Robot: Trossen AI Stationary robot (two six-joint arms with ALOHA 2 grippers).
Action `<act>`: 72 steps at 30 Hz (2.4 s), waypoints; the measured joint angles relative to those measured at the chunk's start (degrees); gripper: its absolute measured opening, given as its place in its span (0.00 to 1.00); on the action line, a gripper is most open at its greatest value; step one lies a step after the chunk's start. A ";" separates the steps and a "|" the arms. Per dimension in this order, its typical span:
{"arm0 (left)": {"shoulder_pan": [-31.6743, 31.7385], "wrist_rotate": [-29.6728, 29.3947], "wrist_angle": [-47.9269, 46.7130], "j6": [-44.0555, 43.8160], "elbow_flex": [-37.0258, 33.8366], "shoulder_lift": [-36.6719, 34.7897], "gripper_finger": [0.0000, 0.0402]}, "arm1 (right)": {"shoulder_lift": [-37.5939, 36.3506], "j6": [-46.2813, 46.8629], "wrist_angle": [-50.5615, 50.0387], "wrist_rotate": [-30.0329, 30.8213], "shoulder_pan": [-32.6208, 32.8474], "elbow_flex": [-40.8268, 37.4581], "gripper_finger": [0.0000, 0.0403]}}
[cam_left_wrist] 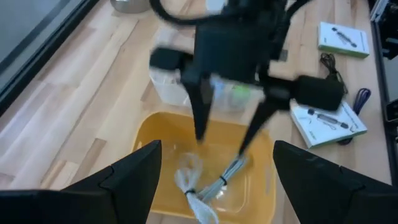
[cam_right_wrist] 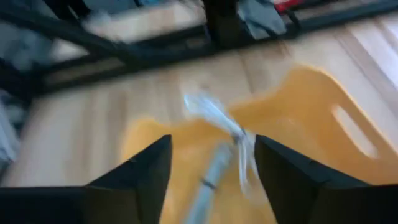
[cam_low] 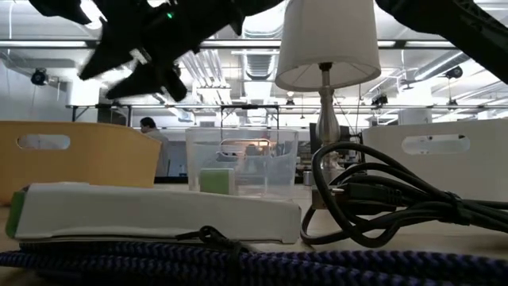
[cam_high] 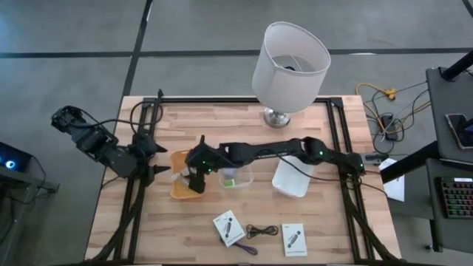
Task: Pick and place items into bin
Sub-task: Put the black charger cable into the yellow bin
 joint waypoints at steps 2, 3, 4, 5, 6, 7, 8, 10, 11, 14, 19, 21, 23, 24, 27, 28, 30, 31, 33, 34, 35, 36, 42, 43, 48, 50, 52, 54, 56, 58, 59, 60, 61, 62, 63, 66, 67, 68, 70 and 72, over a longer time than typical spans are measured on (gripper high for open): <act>0.00 1.41 -0.41 -0.16 -0.22 -0.02 0.73 | -1.60 -4.76 -7.16 1.15 0.19 0.54 0.59; 0.00 2.29 -0.56 -0.18 -0.46 -0.02 0.73 | -3.20 -8.08 -11.42 2.85 0.67 0.54 0.60; 0.00 2.95 -0.49 -0.18 -0.91 0.04 0.73 | -4.86 -11.83 -16.09 4.70 1.25 0.54 0.60; 0.00 3.49 -0.50 -0.20 -1.50 0.34 0.73 | -6.41 -15.20 -19.91 6.33 2.01 0.52 0.61; 0.00 4.11 -0.37 -0.21 -2.28 0.70 0.73 | -7.77 -18.19 -23.53 7.51 2.79 0.52 0.61; 0.00 4.67 0.15 -0.22 -3.22 1.16 0.73 | -9.02 -20.11 -27.27 7.79 3.58 0.48 0.61; 0.00 5.74 1.07 -0.18 -4.18 1.81 0.73 | -9.86 -21.26 -30.90 7.94 4.48 0.42 0.60; 0.00 8.81 4.47 0.50 -6.03 4.08 0.73 | -11.06 -21.93 -36.68 8.81 6.59 0.01 0.59; 0.00 10.28 6.83 1.35 -6.88 5.60 0.73 | -11.72 -21.89 -39.09 9.01 7.70 -0.31 0.59; -0.09 13.08 12.97 4.15 -8.50 10.40 0.73 | -14.34 -19.77 -45.57 8.95 11.59 -2.08 0.57; -0.04 13.52 14.78 5.47 -7.68 17.86 0.73 | -17.94 -11.65 -52.33 8.81 19.30 -11.79 0.58; -0.11 13.46 15.49 5.83 -7.13 19.97 0.73 | -19.94 -6.82 -48.66 8.90 22.69 -16.28 0.59; -0.35 13.60 15.84 5.88 -6.69 21.34 0.73 | -23.00 -1.79 -44.86 8.82 26.00 -20.01 0.59; -0.38 13.60 16.73 5.93 -6.45 21.64 0.73 | -23.94 0.73 -43.32 8.79 27.42 -21.80 0.60; -0.46 13.84 18.31 5.96 -6.30 21.70 0.73 | -23.95 7.80 -37.67 8.51 30.75 -26.33 0.61; -0.46 13.94 18.97 5.94 -6.35 21.62 0.73 | -23.29 9.53 -36.26 8.51 31.34 -27.86 0.61; -0.46 13.96 19.88 5.94 -6.35 21.05 0.73 | -22.49 12.87 -31.42 8.63 31.97 -29.96 0.62; -0.46 13.93 19.92 5.92 -6.35 20.67 0.73 | -22.23 14.32 -30.02 8.72 32.19 -30.64 0.62; -0.46 13.89 19.80 5.83 -6.35 20.21 0.73 | -21.32 16.78 -29.55 8.94 32.41 -31.55 0.62; -0.46 13.94 19.71 5.83 -6.35 20.08 0.73 | -20.64 17.70 -29.05 8.96 32.43 -32.09 0.62; -0.46 13.93 19.61 5.79 -6.35 19.97 0.73 | -20.06 18.52 -28.34 8.92 32.47 -32.90 0.62; -0.46 13.94 19.57 5.79 -6.35 19.81 0.73 | -19.56 19.06 -27.45 8.88 32.47 -33.84 0.62; -0.46 13.96 19.53 5.81 -6.35 19.84 0.73 | -18.48 21.91 -20.12 9.45 32.47 -37.47 0.62; -0.46 13.96 19.49 5.81 -6.35 19.87 0.73 | -18.00 22.80 -20.27 9.72 32.44 -38.16 0.62; -0.45 13.93 19.13 5.83 -6.44 19.85 0.73 | -17.30 22.84 -19.59 10.49 32.36 -39.60 0.62; -0.44 13.94 19.06 5.85 -6.55 19.85 0.73 | -16.36 22.95 -19.17 10.47 32.18 -40.01 0.60; -0.44 13.93 18.90 5.85 -6.70 19.85 0.73 | -16.36 22.99 -18.63 10.12 31.76 -40.18 0.57; -0.44 13.97 18.66 5.85 -6.94 19.85 0.73 | -16.26 22.96 -18.45 9.80 31.58 -40.40 0.52; -0.44 13.91 17.51 5.85 -7.07 19.80 0.73 | -16.26 21.80 -18.71 9.86 31.46 -40.54 0.46; -0.42 13.93 16.16 5.79 -7.14 19.80 0.73 | -16.26 20.95 -18.42 9.82 31.31 -40.84 0.37; -0.37 13.93 15.87 5.77 -7.14 19.80 0.73 | -16.28 20.89 -18.50 9.76 31.23 -40.93 0.32; -0.37 13.93 15.95 5.76 -7.13 19.80 0.73 | -16.29 20.87 -18.79 9.76 31.12 -40.94 0.27; -0.37 13.93 15.92 5.76 -7.03 19.78 0.73 | -16.30 20.85 -18.97 9.66 30.93 -40.88 0.22; -0.37 13.93 15.93 5.76 -6.87 19.67 0.73 | -16.30 20.73 -19.17 9.62 30.78 -40.73 0.16; -0.37 13.93 16.02 5.70 -6.70 19.41 0.73 | -16.30 20.70 -19.27 9.56 30.52 -40.58 0.12; -0.35 12.89 15.25 3.73 -6.53 18.18 0.73 | -16.53 20.93 -18.86 7.64 29.21 -40.13 0.08; -0.35 12.29 13.98 2.63 -6.53 17.63 0.73 | -16.83 21.22 -18.37 7.43 28.58 -39.96 0.08; -0.35 11.51 12.31 1.49 -6.53 16.95 0.73 | -17.60 21.39 -17.67 7.68 27.87 -39.87 0.08; -0.35 9.94 9.17 -0.86 -6.53 15.17 0.73 | -19.88 21.41 -16.06 9.56 26.03 -39.82 0.08; -0.33 9.18 6.69 -3.17 -6.53 12.87 0.73 | -22.66 21.36 -13.35 10.12 23.31 -39.65 0.08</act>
